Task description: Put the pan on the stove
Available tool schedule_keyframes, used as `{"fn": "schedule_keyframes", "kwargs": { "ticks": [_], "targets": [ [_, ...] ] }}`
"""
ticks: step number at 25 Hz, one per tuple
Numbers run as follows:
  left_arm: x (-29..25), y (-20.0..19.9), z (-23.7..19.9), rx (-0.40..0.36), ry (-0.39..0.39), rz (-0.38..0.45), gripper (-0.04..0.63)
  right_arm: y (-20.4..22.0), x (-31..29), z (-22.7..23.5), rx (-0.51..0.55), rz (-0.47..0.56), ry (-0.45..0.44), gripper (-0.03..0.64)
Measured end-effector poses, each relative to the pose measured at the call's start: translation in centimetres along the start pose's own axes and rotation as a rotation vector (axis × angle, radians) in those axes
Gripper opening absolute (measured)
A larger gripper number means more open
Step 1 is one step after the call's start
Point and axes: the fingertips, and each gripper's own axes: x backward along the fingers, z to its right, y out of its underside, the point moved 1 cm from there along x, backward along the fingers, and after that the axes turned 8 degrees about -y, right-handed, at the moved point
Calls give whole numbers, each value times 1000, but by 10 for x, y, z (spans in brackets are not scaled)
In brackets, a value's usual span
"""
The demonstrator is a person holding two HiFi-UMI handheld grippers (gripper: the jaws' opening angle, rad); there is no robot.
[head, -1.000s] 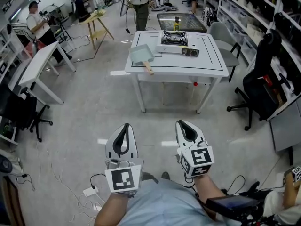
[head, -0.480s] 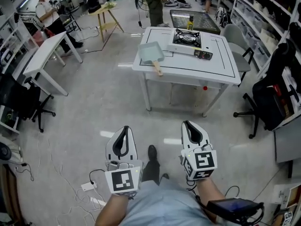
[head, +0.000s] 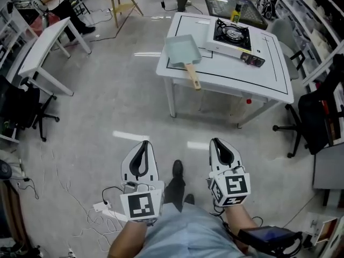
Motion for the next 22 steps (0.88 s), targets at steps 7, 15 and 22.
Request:
{"fn": "schedule_keyframes", "kwargs": {
  "ticks": [7,15,22],
  "targets": [
    [-93,-21,-33,8,5,23,18,-44,-87,23,5,19,17,51],
    [-153,-70,-36,20,64,145,18,-109,-121,45,48,108,73,51],
    [-185,-59,-24,-9,90,89,18,-118,-134,78,31,113,121,51]
  ]
}}
